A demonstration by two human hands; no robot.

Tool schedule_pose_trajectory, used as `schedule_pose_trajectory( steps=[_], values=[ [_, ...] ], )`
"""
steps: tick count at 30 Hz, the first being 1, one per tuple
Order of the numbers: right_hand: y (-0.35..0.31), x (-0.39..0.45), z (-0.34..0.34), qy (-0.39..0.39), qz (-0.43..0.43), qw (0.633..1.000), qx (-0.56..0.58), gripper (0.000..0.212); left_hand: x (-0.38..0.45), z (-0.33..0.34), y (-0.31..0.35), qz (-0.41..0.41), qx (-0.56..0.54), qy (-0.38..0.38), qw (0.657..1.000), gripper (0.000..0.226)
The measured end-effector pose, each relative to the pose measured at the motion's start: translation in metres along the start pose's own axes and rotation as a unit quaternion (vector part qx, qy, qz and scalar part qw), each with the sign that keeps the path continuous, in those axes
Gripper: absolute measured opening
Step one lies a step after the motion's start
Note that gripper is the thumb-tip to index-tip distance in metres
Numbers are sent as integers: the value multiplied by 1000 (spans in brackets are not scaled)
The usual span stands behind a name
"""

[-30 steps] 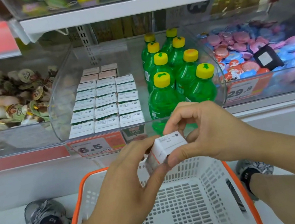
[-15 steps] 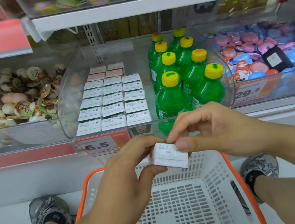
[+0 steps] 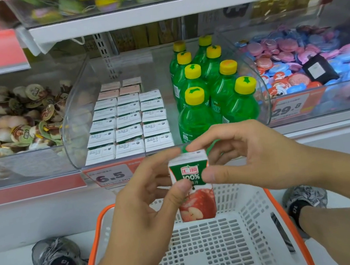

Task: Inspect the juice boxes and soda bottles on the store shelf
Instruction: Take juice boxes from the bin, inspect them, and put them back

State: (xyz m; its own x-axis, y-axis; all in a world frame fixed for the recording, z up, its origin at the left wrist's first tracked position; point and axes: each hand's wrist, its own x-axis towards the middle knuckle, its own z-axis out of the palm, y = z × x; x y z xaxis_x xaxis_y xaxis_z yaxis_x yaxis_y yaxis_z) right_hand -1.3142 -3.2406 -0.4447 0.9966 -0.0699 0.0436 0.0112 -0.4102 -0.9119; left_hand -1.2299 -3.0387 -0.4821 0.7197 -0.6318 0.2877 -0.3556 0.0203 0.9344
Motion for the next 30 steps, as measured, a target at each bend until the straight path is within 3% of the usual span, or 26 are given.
schedule_pose_trajectory(
  steps=[4,8,17,21,24,30],
  values=[
    [-7,-1,21,46,0,996,-73,50,1,-1,-1,-28,-52,38,997,32],
    [-5,-3,31,-24,13,999,-38,76,3,-6,-1,-75,-98,61,990,28],
    [-6,5,26,-21,12,997,71,82,6,-13,1,-100,-101,65,988,39],
    [-6,7,30,45,9,995,89,75,7,-14,1,-123,-104,23,987,40],
    [-6,8,34,80,18,982,172,57,3,-11,1,-151,-133,-34,979,41],
    [-8,6,33,85,27,973,214,29,0,-10,-1,-183,-151,-84,968,35]
  ],
)
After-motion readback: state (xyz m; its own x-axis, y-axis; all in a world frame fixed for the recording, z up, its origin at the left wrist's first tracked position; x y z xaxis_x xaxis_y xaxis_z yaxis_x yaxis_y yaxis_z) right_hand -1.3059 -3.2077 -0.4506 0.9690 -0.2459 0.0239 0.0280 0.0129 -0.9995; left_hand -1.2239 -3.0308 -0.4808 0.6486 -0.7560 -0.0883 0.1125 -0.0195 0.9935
